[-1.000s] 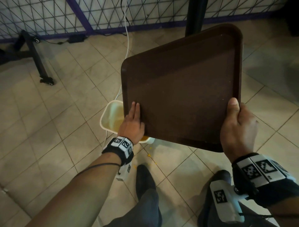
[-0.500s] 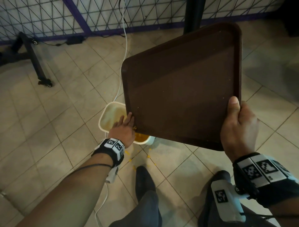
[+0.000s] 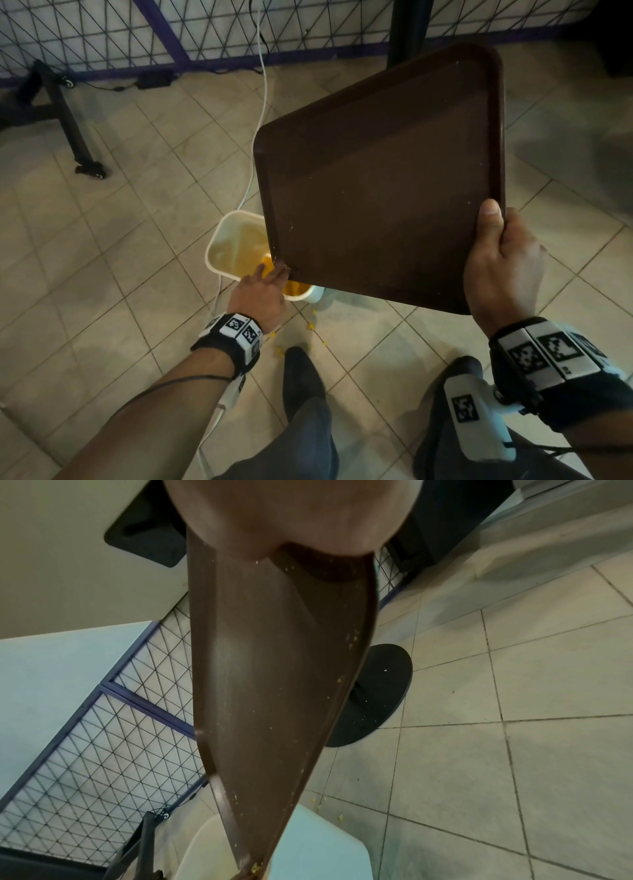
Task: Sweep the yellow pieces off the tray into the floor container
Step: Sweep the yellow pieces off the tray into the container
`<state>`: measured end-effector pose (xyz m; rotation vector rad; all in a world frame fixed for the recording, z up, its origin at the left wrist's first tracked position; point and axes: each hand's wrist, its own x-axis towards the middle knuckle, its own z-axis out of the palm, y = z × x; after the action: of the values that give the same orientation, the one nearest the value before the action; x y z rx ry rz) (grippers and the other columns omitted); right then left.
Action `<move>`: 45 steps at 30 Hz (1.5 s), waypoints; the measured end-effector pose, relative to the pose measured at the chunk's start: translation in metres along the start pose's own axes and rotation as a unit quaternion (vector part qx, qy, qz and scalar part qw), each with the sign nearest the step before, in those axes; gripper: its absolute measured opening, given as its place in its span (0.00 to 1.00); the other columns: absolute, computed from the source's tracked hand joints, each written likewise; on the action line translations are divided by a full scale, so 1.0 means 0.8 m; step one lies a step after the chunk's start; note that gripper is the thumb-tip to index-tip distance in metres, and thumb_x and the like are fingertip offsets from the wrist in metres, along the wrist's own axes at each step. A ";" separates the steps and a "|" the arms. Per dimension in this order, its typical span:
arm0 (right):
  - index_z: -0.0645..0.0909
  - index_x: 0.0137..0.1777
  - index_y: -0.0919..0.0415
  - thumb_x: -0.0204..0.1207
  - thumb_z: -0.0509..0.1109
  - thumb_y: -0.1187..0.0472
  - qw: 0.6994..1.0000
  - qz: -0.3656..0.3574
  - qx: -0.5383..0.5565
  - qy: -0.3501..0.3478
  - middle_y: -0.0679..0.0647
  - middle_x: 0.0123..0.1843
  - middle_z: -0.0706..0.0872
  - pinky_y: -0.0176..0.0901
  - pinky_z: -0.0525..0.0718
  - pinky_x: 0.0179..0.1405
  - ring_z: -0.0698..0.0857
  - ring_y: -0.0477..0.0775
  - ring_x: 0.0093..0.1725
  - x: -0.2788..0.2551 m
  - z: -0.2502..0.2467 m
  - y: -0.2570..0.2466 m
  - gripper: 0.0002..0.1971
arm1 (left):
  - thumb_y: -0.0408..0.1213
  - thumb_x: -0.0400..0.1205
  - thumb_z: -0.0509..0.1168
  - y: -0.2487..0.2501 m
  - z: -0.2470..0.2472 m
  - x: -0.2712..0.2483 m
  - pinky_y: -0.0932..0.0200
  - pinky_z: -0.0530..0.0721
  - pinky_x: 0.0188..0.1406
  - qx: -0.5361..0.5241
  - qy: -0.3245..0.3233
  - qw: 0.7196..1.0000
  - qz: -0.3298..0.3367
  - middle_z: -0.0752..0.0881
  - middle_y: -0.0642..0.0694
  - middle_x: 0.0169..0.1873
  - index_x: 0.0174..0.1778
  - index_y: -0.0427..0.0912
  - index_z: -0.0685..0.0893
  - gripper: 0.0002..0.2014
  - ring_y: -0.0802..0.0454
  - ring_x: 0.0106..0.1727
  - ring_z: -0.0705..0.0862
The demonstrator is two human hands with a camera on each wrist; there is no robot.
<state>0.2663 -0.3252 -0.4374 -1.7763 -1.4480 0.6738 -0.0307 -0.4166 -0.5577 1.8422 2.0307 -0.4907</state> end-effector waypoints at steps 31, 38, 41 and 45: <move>0.76 0.44 0.63 0.87 0.50 0.43 1.000 -0.016 -0.009 0.001 0.52 0.30 0.78 0.60 0.80 0.31 0.77 0.58 0.29 0.002 0.000 -0.002 0.25 | 0.51 0.88 0.41 -0.010 -0.007 0.021 0.37 0.60 0.81 0.009 -0.023 0.999 -0.039 0.54 0.48 0.87 0.85 0.46 0.57 0.29 0.40 0.86 0.52; 0.76 0.43 0.64 0.87 0.50 0.44 1.000 -0.020 -0.014 0.005 0.53 0.29 0.77 0.61 0.80 0.30 0.77 0.60 0.29 0.002 -0.002 0.002 0.25 | 0.54 0.85 0.40 -0.005 -0.013 0.004 0.42 0.74 0.72 0.017 0.051 0.999 -0.005 0.74 0.46 0.79 0.79 0.45 0.72 0.31 0.40 0.81 0.66; 0.76 0.43 0.64 0.87 0.50 0.44 1.000 -0.013 -0.007 0.002 0.51 0.29 0.77 0.59 0.79 0.30 0.77 0.58 0.29 0.004 -0.001 0.000 0.25 | 0.54 0.87 0.40 -0.010 0.000 0.017 0.39 0.65 0.78 0.000 0.003 1.000 -0.021 0.61 0.47 0.85 0.84 0.45 0.62 0.30 0.40 0.85 0.56; 0.76 0.42 0.63 0.86 0.51 0.44 1.000 -0.007 -0.006 0.005 0.50 0.29 0.77 0.60 0.79 0.31 0.77 0.58 0.30 0.004 -0.001 0.001 0.24 | 0.55 0.84 0.33 -0.004 0.002 0.007 0.40 0.71 0.74 0.013 -0.010 0.999 0.034 0.67 0.46 0.82 0.81 0.46 0.68 0.35 0.39 0.83 0.63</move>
<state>0.2681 -0.3225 -0.4372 -1.7745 -1.4588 0.6503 -0.0344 -0.4129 -0.5615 1.9063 1.9505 -0.5162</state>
